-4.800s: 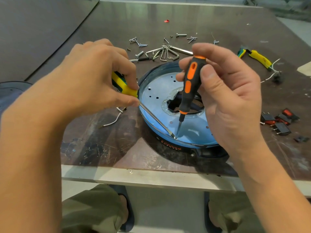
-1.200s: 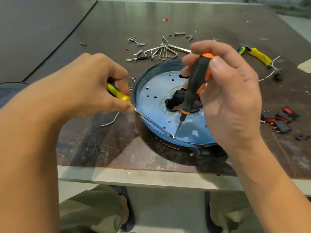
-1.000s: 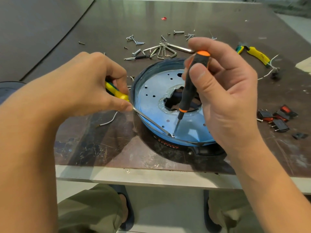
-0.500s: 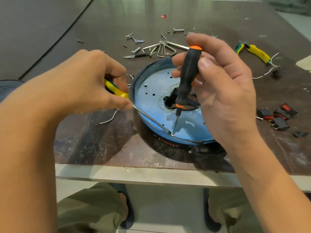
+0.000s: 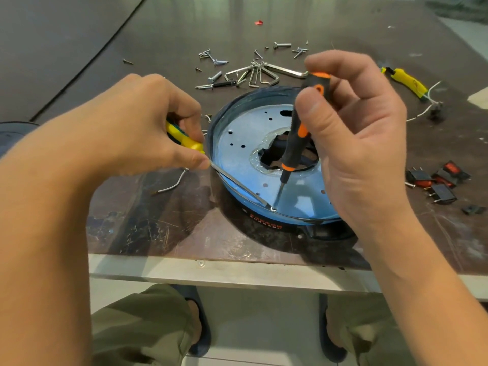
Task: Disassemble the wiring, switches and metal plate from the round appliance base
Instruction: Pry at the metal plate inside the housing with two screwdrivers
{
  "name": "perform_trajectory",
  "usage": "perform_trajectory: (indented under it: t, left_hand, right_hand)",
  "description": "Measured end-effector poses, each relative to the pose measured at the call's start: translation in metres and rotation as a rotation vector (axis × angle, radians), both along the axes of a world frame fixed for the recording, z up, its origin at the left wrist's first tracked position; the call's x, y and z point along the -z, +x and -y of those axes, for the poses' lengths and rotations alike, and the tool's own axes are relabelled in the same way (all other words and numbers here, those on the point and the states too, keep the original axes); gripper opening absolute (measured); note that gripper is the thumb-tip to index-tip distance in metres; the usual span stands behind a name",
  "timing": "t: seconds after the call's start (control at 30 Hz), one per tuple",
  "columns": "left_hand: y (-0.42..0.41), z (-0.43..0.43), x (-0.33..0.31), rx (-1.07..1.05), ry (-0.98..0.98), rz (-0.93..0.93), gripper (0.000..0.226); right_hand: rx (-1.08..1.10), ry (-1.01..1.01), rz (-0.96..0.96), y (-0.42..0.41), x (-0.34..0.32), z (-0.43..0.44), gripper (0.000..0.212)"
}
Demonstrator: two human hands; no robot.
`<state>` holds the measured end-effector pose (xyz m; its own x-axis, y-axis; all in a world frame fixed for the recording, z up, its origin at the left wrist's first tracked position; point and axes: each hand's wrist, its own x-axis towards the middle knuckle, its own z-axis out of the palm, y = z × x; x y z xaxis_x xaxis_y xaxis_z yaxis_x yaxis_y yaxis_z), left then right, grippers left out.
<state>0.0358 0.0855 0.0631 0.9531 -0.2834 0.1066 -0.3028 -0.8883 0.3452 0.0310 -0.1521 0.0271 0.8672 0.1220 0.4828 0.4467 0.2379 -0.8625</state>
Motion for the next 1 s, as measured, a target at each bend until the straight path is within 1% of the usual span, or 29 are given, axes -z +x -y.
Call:
perform_trajectory:
  t: [0.07, 0.23, 0.3, 0.4, 0.6, 0.7, 0.8, 0.9, 1.0]
  left_hand:
    - [-0.0003, 0.0005, 0.0001, 0.003, 0.005, 0.004, 0.028]
    - [-0.0007, 0.0014, -0.0001, 0.004, 0.004, 0.007, 0.028]
    - [-0.0005, 0.0013, -0.0007, 0.006, 0.004, 0.007, 0.029]
    - [-0.0004, 0.0012, -0.0006, 0.002, 0.004, 0.004, 0.028]
    - [-0.0003, 0.0014, 0.0001, -0.009, 0.002, -0.001, 0.028]
    - [-0.0002, 0.0018, -0.0001, 0.0, 0.01, -0.002, 0.028]
    - [-0.0005, 0.0019, 0.0003, 0.001, 0.006, -0.001, 0.029]
    - [-0.0002, 0.0016, 0.0005, 0.007, 0.011, 0.002, 0.028]
    - [0.0001, 0.0009, 0.0002, 0.008, 0.007, 0.002, 0.027]
  right_hand:
    - [0.002, -0.017, 0.024, 0.0014, 0.0023, 0.0017, 0.02]
    - [-0.053, 0.074, -0.126, 0.0007, 0.001, 0.0021, 0.022]
    - [-0.031, 0.051, -0.1, 0.0, -0.0001, -0.0003, 0.016]
    - [-0.003, -0.002, -0.035, 0.0005, 0.0007, -0.0001, 0.019]
    - [-0.051, 0.05, -0.124, 0.0009, 0.0008, 0.0017, 0.022]
    - [-0.024, 0.037, -0.082, 0.0004, -0.0007, -0.0002, 0.015]
    - [-0.019, 0.01, -0.028, 0.0012, 0.0021, 0.0022, 0.019]
    - [-0.046, 0.062, -0.087, 0.001, 0.0016, 0.0024, 0.023]
    - [-0.027, 0.049, -0.094, 0.0013, -0.0001, -0.001, 0.015]
